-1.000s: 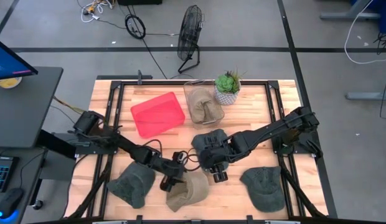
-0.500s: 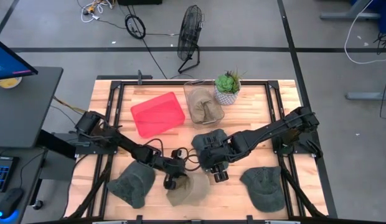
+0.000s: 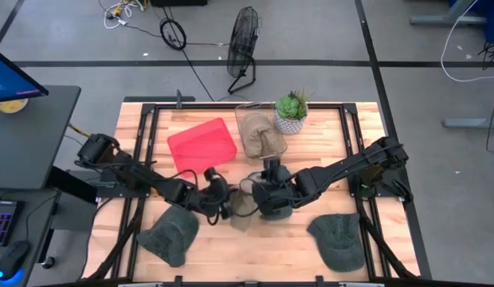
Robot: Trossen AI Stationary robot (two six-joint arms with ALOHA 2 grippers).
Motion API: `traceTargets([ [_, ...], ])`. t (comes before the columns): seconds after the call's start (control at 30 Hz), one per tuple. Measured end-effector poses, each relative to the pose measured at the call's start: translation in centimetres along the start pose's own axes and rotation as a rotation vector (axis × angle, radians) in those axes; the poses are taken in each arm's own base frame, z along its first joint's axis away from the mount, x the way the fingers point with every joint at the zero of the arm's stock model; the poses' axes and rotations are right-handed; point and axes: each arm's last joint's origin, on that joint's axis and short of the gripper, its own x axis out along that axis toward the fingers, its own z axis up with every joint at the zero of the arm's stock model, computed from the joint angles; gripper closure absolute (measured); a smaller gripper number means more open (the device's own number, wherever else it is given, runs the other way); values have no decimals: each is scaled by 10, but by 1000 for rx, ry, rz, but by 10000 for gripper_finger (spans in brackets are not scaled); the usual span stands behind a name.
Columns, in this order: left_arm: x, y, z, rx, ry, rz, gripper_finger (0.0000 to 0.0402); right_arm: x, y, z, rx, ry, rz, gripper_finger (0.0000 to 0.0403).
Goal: Pick & Place hat
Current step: Put the brown cap into the transparent bin
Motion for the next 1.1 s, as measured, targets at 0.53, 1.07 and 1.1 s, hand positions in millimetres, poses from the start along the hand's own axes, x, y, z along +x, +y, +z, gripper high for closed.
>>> traceTargets([
  [0.53, 36, 41, 21, -206, -60, 149, 366, 20, -2, 10, 236, -55, -88, 238],
  [1.07, 37, 41, 25, -188, -88, 139, 368, 52, -12, -8, 62, 141, -300, 209],
  [1.1, 37, 40, 25, -187, -86, 136, 368, 52, -13, -9, 58, 147, -301, 201],
])
